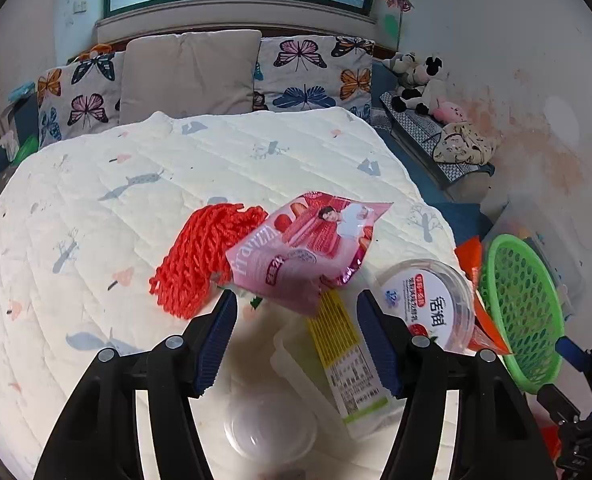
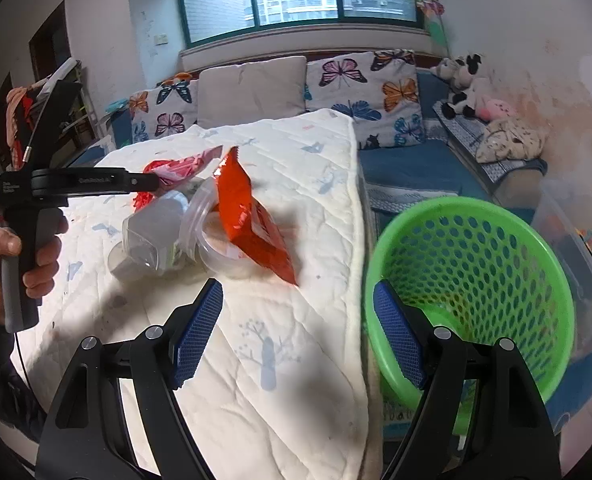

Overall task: Collect trash
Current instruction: 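Return both tools to the bed and approach the red snack bag and containers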

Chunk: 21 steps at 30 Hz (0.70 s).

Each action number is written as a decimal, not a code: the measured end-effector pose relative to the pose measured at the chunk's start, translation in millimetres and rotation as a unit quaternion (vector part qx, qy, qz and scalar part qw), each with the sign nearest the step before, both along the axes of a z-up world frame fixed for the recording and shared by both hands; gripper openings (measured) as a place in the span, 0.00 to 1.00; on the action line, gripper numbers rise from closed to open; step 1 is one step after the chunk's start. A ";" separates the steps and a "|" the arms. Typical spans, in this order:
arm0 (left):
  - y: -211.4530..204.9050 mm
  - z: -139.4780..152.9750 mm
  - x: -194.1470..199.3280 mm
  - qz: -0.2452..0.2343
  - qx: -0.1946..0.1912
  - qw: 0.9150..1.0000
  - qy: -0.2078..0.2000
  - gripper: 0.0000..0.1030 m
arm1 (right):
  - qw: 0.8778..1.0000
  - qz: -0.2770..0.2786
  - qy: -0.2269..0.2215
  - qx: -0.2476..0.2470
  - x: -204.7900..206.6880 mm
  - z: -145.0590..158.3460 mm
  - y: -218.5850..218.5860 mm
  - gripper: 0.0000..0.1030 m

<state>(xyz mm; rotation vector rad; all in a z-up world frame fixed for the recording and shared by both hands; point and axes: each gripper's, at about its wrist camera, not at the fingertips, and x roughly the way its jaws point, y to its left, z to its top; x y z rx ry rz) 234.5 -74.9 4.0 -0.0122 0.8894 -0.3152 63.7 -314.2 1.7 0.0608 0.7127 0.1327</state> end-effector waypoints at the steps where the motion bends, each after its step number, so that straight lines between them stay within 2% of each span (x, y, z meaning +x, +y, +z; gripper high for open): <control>1: 0.0 -0.4 1.6 -0.003 -0.001 1.000 0.000 0.53 | 1.000 0.002 -0.001 0.001 2.1 0.5 0.3 0.76; 9: 2.7 -3.5 7.6 -0.022 -0.007 1.000 -0.003 0.31 | 1.000 0.024 0.002 0.007 27.0 2.4 12.1 0.76; 14: 5.2 -5.9 9.0 -0.025 -0.012 1.000 0.000 0.08 | 0.999 0.035 0.002 0.005 40.3 3.2 19.8 0.75; 21: 11.7 -6.4 3.9 -0.028 -0.018 0.999 -0.003 0.08 | 0.999 0.046 0.004 0.004 50.1 3.1 26.5 0.76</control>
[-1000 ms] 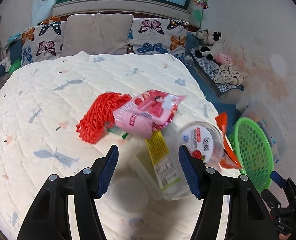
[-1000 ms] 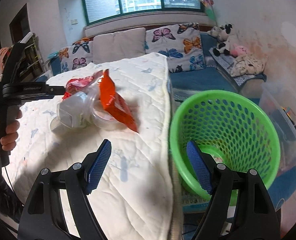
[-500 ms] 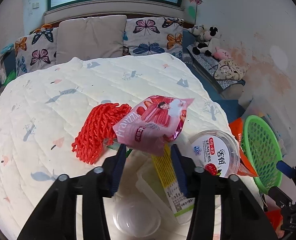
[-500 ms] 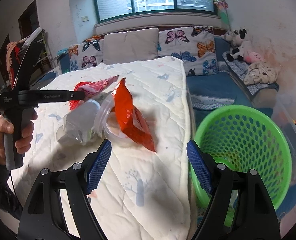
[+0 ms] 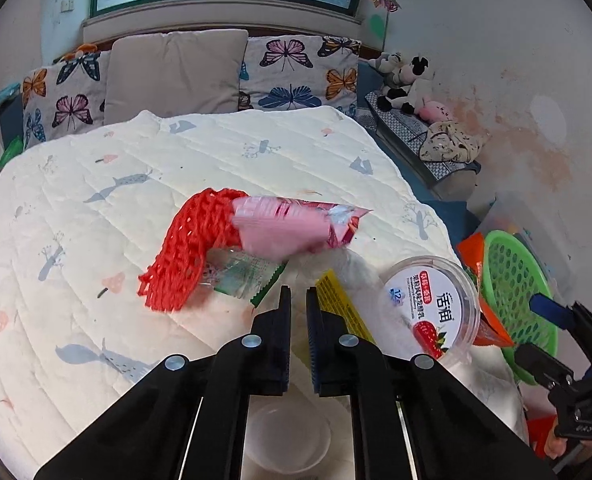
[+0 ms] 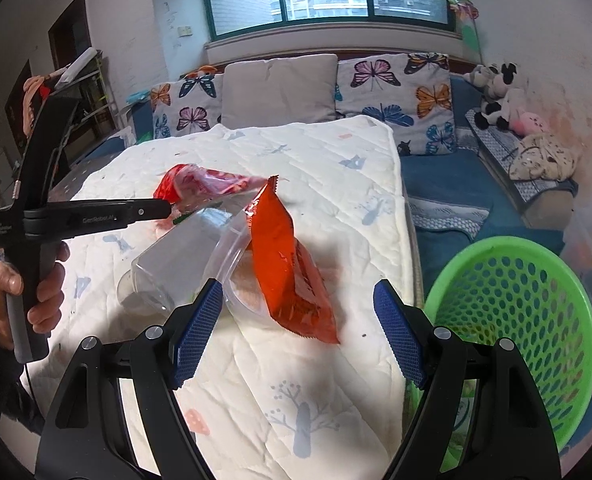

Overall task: Collect trash
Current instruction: 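Return both tools to the bed and approach the red snack bag and containers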

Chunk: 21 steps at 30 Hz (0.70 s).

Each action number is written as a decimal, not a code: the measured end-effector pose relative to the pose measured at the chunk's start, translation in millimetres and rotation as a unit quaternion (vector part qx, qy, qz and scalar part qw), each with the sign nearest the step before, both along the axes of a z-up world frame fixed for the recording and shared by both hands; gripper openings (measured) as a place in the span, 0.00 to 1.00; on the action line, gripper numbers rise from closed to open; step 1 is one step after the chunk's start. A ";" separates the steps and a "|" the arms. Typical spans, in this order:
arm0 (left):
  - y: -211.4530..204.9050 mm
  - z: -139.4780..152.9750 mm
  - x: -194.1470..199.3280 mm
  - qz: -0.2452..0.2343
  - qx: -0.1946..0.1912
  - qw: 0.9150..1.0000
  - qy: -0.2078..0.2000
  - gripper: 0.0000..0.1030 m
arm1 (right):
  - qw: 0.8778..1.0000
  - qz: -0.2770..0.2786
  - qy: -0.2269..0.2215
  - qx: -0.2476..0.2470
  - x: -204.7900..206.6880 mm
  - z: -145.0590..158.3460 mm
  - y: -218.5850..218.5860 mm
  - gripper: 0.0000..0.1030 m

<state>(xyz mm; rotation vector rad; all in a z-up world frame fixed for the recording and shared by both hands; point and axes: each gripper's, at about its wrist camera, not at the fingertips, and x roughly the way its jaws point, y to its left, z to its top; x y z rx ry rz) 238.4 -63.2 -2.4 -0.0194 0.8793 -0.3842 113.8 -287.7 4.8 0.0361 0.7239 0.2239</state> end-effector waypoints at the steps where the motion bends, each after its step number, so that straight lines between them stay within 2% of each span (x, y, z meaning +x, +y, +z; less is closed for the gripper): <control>1: -0.2 1.0 -1.6 -0.001 0.003 1.000 -0.004 0.08 | 1.000 0.000 0.000 0.000 0.8 -0.1 0.5 0.76; 6: 2.1 5.6 -0.3 -0.003 0.012 1.000 -0.009 0.13 | 1.000 0.002 -0.001 -0.002 5.4 0.2 3.2 0.75; 10: 7.9 8.1 3.7 0.013 0.008 1.000 -0.012 0.44 | 1.000 0.003 0.001 0.001 10.2 1.4 2.7 0.76; 15: 11.4 11.2 6.1 0.014 0.003 1.000 -0.018 0.51 | 1.000 0.004 0.004 0.008 16.1 1.0 1.7 0.76; 21: 20.0 12.0 14.2 0.028 0.009 0.999 -0.022 0.68 | 1.000 0.008 0.005 0.009 18.1 0.1 3.0 0.75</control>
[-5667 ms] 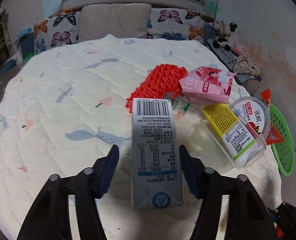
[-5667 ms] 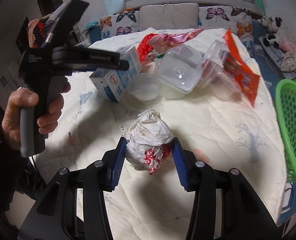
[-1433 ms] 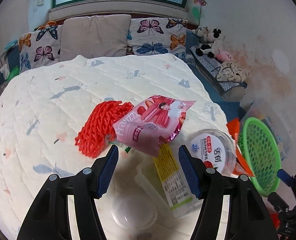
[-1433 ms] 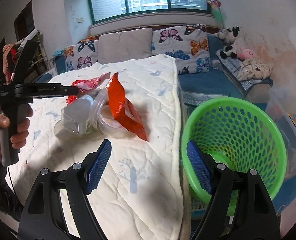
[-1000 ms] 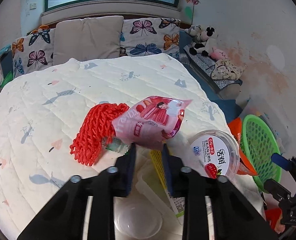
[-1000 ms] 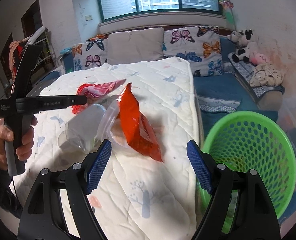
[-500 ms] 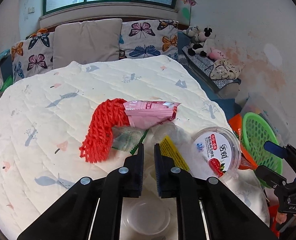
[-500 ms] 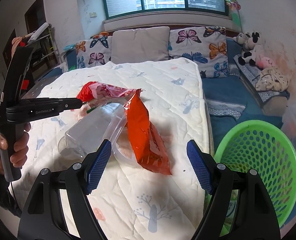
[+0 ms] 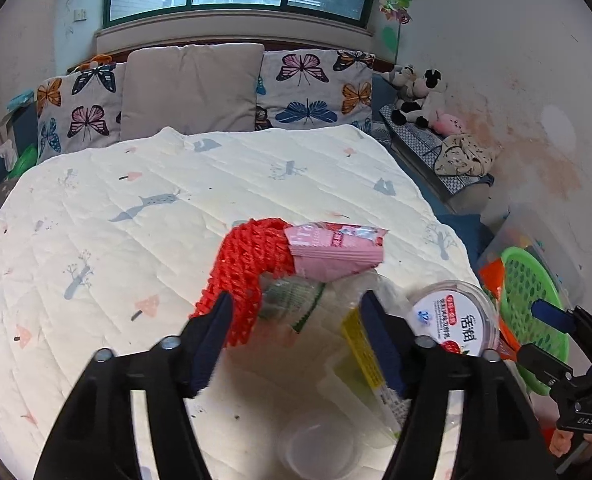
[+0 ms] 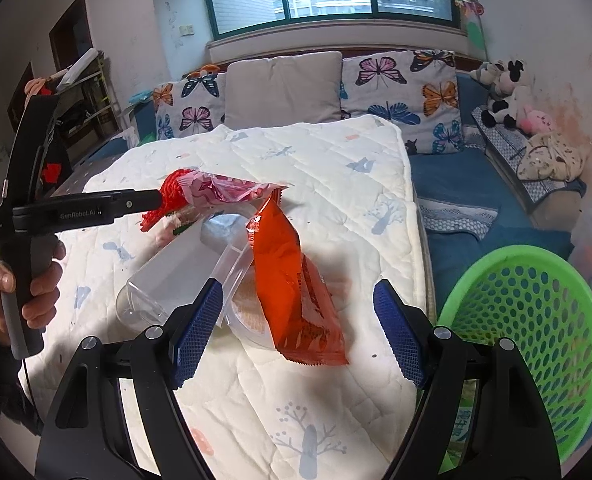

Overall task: Collect trash
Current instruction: 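Return both tools to the bed and approach the red snack bag and containers, then grasp the red snack bag with the right tool while the left tool grasps a clear round lid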

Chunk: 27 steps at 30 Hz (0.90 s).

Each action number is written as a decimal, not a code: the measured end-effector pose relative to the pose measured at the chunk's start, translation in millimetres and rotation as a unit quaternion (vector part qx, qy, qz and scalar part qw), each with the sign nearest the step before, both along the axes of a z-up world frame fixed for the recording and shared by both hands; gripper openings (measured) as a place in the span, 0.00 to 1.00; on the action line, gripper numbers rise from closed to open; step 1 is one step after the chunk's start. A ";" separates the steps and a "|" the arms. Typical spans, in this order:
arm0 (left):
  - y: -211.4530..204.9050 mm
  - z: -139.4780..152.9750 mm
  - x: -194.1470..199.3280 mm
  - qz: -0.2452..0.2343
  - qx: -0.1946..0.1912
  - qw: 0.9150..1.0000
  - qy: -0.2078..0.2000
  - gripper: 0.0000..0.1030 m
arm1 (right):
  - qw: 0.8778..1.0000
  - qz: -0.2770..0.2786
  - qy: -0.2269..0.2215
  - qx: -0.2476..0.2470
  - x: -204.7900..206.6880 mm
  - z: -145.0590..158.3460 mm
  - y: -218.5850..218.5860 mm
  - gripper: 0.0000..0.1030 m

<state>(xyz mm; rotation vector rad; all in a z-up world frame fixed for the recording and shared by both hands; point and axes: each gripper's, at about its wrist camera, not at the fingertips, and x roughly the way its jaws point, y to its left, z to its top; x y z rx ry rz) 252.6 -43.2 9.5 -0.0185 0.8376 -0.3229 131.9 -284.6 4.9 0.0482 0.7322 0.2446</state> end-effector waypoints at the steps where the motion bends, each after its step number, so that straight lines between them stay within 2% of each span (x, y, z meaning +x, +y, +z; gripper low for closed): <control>1: 1.9 -0.1 1.7 0.006 0.005 1.000 -0.003 0.68 | 1.000 0.001 0.000 0.000 0.6 0.0 -0.3 0.75; 4: 8.5 -2.5 5.8 0.011 0.013 1.000 -0.002 0.68 | 1.000 0.001 0.000 -0.001 0.3 0.6 -1.7 0.76; 8: 16.6 -7.1 -2.1 -0.004 0.005 1.000 0.007 0.68 | 1.000 0.000 -0.001 0.000 -0.7 1.1 -2.3 0.76; 18: 12.2 -26.8 -58.8 -0.085 0.017 0.996 0.028 0.69 | 1.000 -0.002 -0.001 -0.004 -6.0 3.3 -2.8 0.75; 23: -2.6 -42.5 -78.1 -0.126 0.052 0.990 0.024 0.70 | 1.000 -0.001 0.000 -0.007 -7.9 3.6 -1.9 0.76; 27: -12.2 -53.6 -78.6 -0.133 0.076 0.988 0.024 0.70 | 1.000 0.000 0.005 -0.002 -7.2 1.6 -1.9 0.75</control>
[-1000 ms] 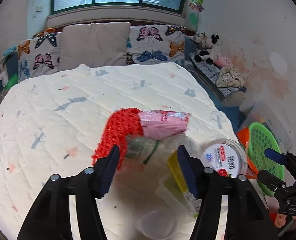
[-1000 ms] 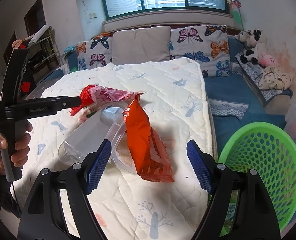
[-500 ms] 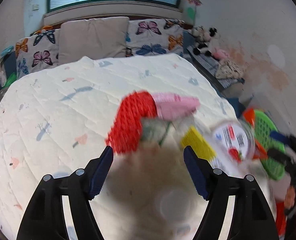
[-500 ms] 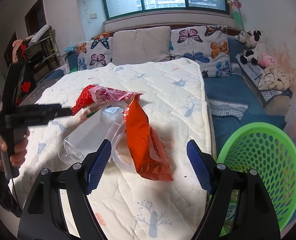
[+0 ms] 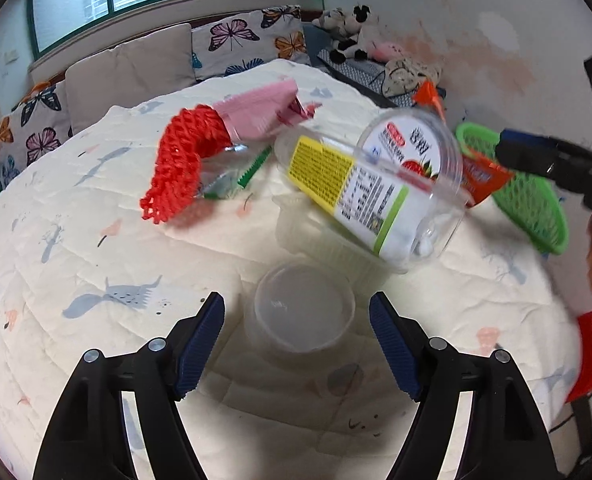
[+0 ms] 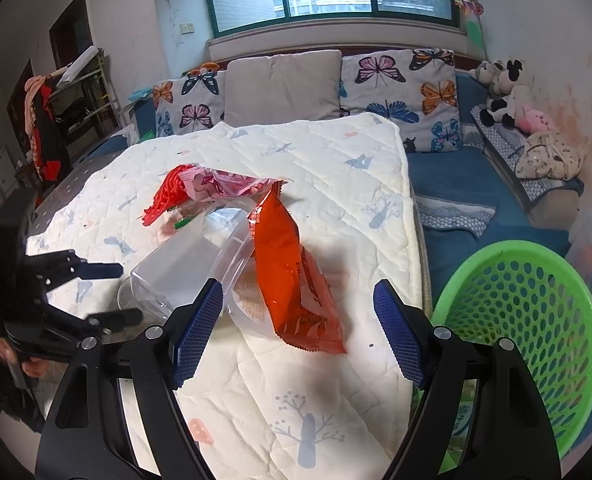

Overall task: Collect trash
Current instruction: 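Grasp the red snack bag with the right tool while the left tool grasps a clear round lid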

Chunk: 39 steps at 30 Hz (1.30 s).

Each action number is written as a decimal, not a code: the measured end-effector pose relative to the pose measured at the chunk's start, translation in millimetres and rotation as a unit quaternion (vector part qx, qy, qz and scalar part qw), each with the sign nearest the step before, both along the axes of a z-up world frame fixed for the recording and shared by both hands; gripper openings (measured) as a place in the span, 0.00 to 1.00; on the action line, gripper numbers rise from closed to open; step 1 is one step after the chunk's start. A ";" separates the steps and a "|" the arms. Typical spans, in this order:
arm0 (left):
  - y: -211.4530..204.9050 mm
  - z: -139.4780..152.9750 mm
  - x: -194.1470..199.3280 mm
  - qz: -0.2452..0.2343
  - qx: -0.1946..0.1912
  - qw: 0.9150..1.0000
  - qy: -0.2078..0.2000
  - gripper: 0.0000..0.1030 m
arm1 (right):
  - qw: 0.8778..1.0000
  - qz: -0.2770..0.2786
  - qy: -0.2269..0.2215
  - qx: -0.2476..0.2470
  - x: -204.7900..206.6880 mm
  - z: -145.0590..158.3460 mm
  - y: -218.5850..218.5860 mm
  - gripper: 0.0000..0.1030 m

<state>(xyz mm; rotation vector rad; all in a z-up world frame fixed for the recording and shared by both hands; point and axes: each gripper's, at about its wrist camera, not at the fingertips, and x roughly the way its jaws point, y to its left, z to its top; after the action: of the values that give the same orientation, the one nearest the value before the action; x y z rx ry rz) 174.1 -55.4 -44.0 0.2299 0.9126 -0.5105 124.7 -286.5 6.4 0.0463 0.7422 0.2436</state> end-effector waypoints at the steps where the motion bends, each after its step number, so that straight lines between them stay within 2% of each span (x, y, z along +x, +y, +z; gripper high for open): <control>1: -0.7 -2.6 1.3 0.003 0.002 1.000 0.001 0.70 | 1.000 0.000 0.001 0.000 0.6 -0.3 -0.1 0.75; 4: -1.6 -7.9 3.8 0.003 0.002 1.000 0.004 0.68 | 1.000 0.001 0.001 0.001 2.8 -0.6 0.1 0.75; 7: -5.3 -9.3 0.9 -0.008 0.002 1.000 -0.003 0.54 | 1.000 0.001 0.001 0.004 3.8 -1.0 0.1 0.75; 12: -6.7 -6.9 -5.1 -0.015 0.009 1.000 -0.017 0.54 | 1.000 0.007 0.003 0.018 10.4 -0.9 3.5 0.74; 17: 7.3 2.1 -10.2 -0.003 -0.006 1.000 -0.018 0.53 | 1.000 0.007 0.009 0.020 14.8 -6.2 3.7 0.68; 20: 16.4 7.3 -11.7 0.005 -0.010 1.000 -0.019 0.53 | 1.000 0.005 0.022 0.021 17.6 -14.6 0.2 0.60; 26: 25.6 18.4 -16.9 0.020 -0.023 0.999 -0.027 0.53 | 0.999 -0.001 0.041 0.022 28.7 -31.5 -6.3 0.54; 32: 30.8 30.9 -22.2 0.029 -0.035 0.998 -0.035 0.53 | 0.998 -0.008 0.050 0.032 35.3 -43.9 -13.7 0.37; 33: 31.3 33.4 -22.8 0.030 -0.039 0.998 -0.035 0.53 | 0.998 -0.010 0.046 0.034 34.1 -43.8 -15.3 0.29; 35: 30.5 37.0 -23.4 0.031 -0.042 0.998 -0.037 0.53 | 0.998 -0.012 0.040 0.039 31.8 -42.4 -17.6 0.21; 39: 26.1 44.1 -25.3 0.028 -0.047 0.998 -0.042 0.53 | 0.999 -0.019 0.024 0.039 23.8 -35.5 -21.8 0.12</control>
<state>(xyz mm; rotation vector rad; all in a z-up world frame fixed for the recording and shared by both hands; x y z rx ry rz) 148.8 -29.3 0.1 0.1389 0.8080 -0.4874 148.5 -308.3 -29.1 0.1408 0.7788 0.2369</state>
